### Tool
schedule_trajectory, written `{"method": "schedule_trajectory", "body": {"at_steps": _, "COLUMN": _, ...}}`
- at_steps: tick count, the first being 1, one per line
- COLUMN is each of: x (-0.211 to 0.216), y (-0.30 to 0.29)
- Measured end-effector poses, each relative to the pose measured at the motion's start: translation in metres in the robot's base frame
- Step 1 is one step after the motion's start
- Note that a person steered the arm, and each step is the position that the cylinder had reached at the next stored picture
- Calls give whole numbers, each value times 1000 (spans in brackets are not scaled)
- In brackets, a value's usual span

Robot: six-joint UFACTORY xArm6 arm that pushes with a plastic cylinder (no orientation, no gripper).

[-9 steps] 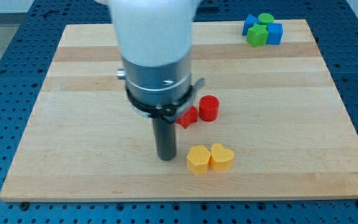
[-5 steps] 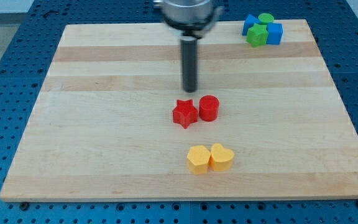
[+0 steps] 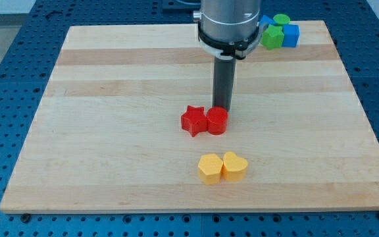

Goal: Push the red circle down a bit

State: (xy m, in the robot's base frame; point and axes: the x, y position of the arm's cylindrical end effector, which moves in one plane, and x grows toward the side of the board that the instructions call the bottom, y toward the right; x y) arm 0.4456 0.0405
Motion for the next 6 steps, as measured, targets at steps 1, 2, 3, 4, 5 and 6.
{"method": "schedule_trajectory", "body": {"at_steps": 1, "x": 2, "y": 0}}
{"method": "schedule_trajectory", "body": {"at_steps": 2, "x": 7, "y": 0}}
{"method": "schedule_trajectory", "body": {"at_steps": 3, "x": 22, "y": 0}}
{"method": "schedule_trajectory", "body": {"at_steps": 4, "x": 28, "y": -1}}
{"method": "schedule_trajectory", "body": {"at_steps": 5, "x": 28, "y": -19}}
{"method": "schedule_trajectory", "body": {"at_steps": 6, "x": 28, "y": -33}}
